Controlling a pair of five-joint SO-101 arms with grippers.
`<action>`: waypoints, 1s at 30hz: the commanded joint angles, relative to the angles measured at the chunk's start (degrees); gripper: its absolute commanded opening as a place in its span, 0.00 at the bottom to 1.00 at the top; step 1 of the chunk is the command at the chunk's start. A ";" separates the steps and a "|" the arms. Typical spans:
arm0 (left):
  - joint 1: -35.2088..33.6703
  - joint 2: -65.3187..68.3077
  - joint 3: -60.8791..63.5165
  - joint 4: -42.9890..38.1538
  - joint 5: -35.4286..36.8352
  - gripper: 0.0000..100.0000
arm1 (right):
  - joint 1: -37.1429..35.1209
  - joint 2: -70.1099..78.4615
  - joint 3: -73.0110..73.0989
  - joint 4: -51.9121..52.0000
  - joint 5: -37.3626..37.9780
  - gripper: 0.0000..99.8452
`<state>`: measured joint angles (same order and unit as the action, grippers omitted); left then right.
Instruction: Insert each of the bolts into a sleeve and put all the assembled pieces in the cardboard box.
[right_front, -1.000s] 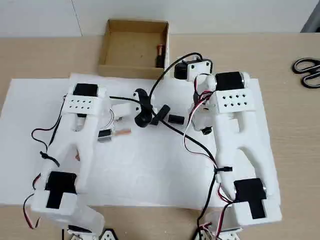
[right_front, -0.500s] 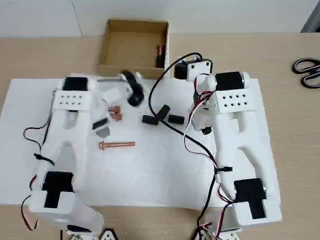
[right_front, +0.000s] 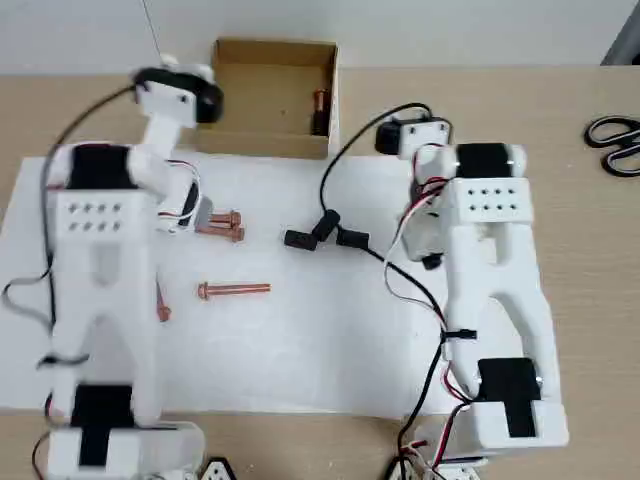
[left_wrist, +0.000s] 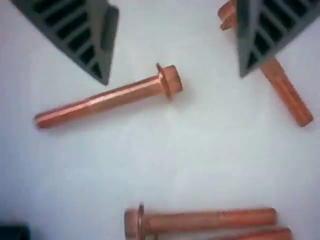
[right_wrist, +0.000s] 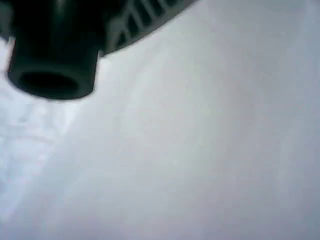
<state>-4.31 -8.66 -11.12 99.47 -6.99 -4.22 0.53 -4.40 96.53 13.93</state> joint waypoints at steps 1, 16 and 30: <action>0.09 -11.87 0.13 0.97 8.26 0.16 | 3.03 -3.74 -0.53 1.36 0.35 0.00; 1.93 -32.35 45.58 -25.05 50.46 0.19 | 4.18 -3.74 -0.35 1.63 0.00 0.00; 3.16 3.34 14.46 -1.85 57.41 0.33 | -0.13 -3.74 -0.26 1.54 -2.55 0.00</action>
<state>-0.44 -12.26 11.21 93.32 49.54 -3.87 0.53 -4.40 97.14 12.18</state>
